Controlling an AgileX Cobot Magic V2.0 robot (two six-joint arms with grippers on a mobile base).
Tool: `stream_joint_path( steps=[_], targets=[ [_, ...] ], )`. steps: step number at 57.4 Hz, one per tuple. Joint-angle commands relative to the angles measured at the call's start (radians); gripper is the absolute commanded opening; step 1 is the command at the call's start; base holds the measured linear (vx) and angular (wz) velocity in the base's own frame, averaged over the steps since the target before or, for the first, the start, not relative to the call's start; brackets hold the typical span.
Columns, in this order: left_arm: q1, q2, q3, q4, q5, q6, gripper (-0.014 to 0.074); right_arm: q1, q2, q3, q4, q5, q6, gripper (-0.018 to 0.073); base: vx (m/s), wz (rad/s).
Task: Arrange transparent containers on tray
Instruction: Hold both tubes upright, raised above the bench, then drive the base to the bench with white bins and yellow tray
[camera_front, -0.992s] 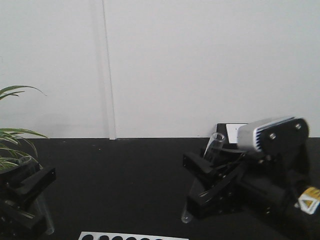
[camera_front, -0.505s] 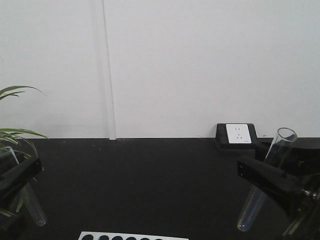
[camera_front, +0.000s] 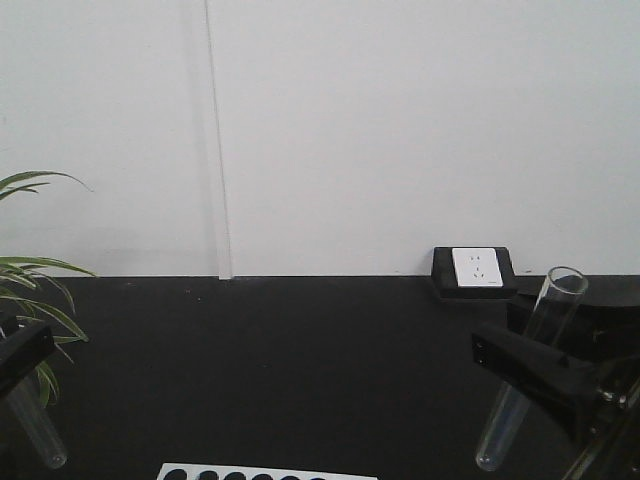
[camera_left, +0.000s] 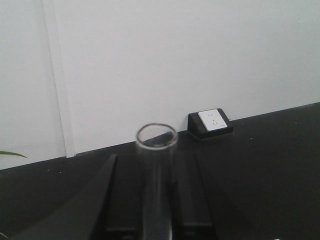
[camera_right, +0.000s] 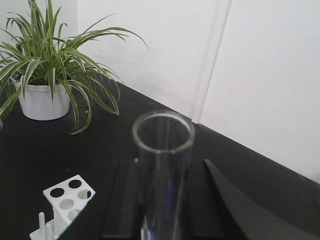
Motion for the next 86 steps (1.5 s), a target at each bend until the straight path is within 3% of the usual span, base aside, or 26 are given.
stream_joint_path(
  steps=[1,86],
  targets=[
    [-0.005,-0.003,-0.037,-0.006,-0.079,-0.003,0.0111,-0.002,-0.009,-0.034,0.005,-0.076,-0.005,-0.0008,0.0,0.0],
    [-0.005,-0.003,-0.037,-0.006,-0.079,-0.003,0.0111,-0.002,-0.009,-0.034,0.005,-0.078,-0.005,-0.0008,-0.09,0.04]
  ],
)
